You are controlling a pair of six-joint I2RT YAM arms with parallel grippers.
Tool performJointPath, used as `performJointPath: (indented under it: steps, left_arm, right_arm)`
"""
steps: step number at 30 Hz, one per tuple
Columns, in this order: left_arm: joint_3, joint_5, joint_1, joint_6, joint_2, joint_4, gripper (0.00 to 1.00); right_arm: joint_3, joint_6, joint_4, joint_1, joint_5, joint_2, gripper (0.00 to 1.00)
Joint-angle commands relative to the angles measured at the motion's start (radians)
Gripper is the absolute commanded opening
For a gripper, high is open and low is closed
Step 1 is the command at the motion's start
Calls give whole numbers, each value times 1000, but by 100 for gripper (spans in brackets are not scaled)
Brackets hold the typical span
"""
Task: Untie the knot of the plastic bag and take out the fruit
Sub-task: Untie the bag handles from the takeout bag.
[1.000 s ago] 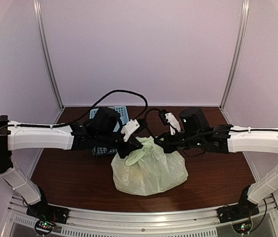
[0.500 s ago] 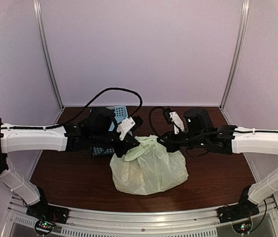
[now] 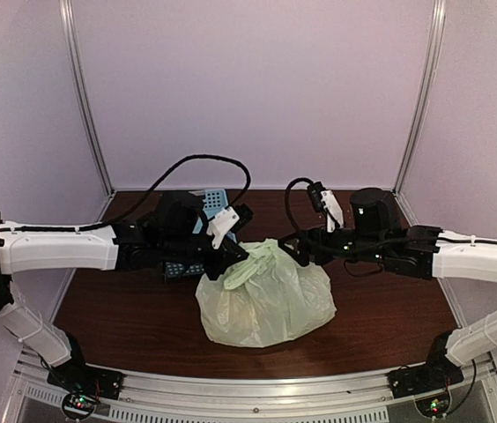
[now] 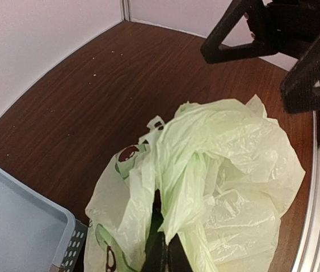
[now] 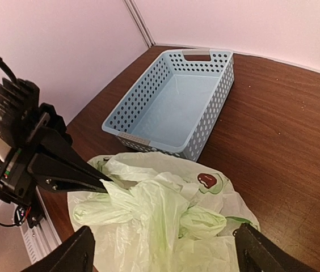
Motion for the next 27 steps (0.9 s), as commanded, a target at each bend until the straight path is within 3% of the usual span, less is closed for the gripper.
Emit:
performJointPath:
  steps: [1,8,11,20,27]
  left_arm:
    - [-11,21,-2,-37,-17,38,0]
    - [-32,52,-2,-40,-33,58,0]
    - [-32,58,-2,-36,-38,55,0]
    - [-30,60,-2,-40,-37,56,0]
    - [-29,60,-2,-44,-35,58,0]
  right_arm:
    - [38,-16,-14,-40,-1,-11,88]
    - [172,-86,-167,-71,-127,83,77]
    - [224,-122,-226,-71,-148,122,78]
    - [261,-143,-243,-62,-233,212,71]
    - [270,-137,-215,-47,-260,238,55]
